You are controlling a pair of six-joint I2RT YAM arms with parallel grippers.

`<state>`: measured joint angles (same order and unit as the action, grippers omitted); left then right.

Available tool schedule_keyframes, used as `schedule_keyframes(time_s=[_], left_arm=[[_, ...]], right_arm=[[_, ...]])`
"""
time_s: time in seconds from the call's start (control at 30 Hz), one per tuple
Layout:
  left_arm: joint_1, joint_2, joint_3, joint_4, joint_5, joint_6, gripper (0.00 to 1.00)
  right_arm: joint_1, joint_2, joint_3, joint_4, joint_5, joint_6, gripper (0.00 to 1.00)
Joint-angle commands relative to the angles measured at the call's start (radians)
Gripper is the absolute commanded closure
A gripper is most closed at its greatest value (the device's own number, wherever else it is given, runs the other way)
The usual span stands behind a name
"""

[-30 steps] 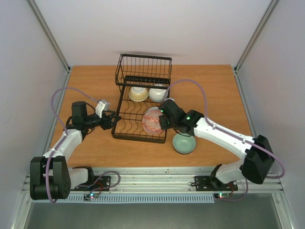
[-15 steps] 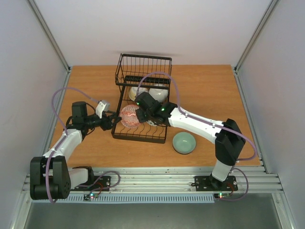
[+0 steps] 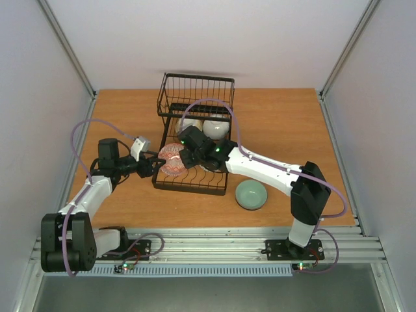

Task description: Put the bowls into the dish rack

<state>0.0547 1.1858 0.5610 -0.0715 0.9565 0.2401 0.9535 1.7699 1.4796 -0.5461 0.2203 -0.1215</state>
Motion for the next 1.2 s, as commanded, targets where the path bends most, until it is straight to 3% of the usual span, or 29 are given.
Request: schedule_keyframes(time_s=[0.0,0.17,0.2,0.47,0.57,0.63,0.67,1.03,1.17], left_arm=[[-0.004,0.014,0.032,0.008,0.014,0.015,0.45],[-0.006,0.023,0.04,-0.003,0.02,0.013,0.96],[-0.006,0.023,0.039,-0.003,0.02,0.012,0.99],[-0.012,0.012,0.04,-0.023,0.038,0.025,0.99],[-0.012,0.01,0.043,-0.032,0.05,0.028,0.99],[-0.012,0.009,0.044,-0.035,0.06,0.029,1.0],[-0.011,0.008,0.044,-0.041,0.068,0.032,1.0],[-0.009,0.004,0.051,-0.077,0.113,0.072,1.0],[-0.008,0.005,0.05,-0.079,0.116,0.075,0.99]], right_arm=[[0.026,-0.016,0.051,0.043,0.002,-0.025,0.99],[0.036,-0.015,0.05,0.052,-0.003,-0.03,0.99],[0.036,-0.014,0.05,0.053,-0.003,-0.031,0.99],[0.035,-0.044,0.002,0.079,0.007,-0.026,0.97],[0.019,-0.104,-0.08,0.14,-0.043,-0.006,0.72],[-0.01,-0.15,-0.152,0.209,-0.171,0.023,0.47],[-0.03,-0.168,-0.187,0.241,-0.244,0.04,0.41],[-0.137,-0.212,-0.385,0.539,-0.747,0.198,0.03],[-0.14,-0.188,-0.43,0.648,-0.841,0.241,0.01]])
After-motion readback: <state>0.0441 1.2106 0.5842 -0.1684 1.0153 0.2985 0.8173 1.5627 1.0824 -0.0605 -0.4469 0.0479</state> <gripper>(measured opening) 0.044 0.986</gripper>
